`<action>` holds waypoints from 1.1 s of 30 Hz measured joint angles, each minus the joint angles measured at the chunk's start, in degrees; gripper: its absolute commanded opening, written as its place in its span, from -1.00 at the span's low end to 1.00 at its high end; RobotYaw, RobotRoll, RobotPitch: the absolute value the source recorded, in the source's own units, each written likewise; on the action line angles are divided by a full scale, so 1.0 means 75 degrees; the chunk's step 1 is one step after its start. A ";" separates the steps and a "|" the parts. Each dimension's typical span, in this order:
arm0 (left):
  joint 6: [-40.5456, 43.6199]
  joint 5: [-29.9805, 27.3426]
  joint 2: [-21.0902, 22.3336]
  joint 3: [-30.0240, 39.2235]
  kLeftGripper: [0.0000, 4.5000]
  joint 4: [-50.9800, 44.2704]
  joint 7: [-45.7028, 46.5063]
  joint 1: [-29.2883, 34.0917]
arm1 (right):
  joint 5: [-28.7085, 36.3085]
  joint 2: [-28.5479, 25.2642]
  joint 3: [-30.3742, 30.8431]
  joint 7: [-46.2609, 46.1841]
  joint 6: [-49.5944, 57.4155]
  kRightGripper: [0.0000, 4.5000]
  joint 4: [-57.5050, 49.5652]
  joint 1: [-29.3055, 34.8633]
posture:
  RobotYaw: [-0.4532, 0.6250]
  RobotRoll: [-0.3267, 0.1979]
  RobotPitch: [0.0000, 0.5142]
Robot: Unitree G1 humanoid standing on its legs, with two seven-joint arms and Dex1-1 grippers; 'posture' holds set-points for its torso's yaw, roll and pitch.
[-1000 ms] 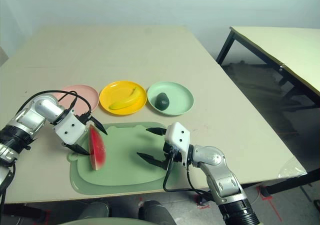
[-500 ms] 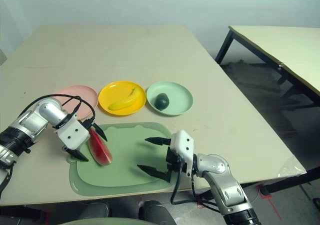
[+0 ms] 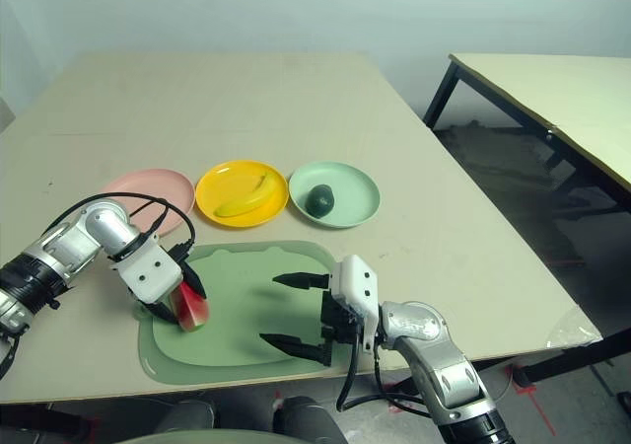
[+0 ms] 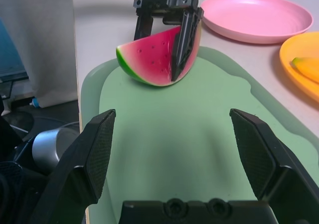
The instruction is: Place the fruits into color-matched plates.
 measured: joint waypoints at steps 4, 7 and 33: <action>0.0083 -0.0106 0.0159 -0.0076 0.07 0.0000 -0.0004 -0.0051 | 0.0017 0.0000 0.0000 -0.0037 0.0002 1.00 -0.0045 -0.0023 | -0.07 0.25 -1.00; 0.0084 -0.0190 0.0389 -0.0075 0.07 0.0220 -0.0054 -0.0227 | 0.0053 0.0000 0.0000 -0.0093 0.0071 1.00 -0.0086 -0.0052 | -0.06 0.25 -1.00; -0.2124 0.3116 -0.0168 0.1703 0.07 0.6551 0.2995 -0.2703 | 0.0348 0.0748 -0.0767 -0.2000 0.0449 1.00 -0.0629 0.1254 | -0.13 0.25 -1.00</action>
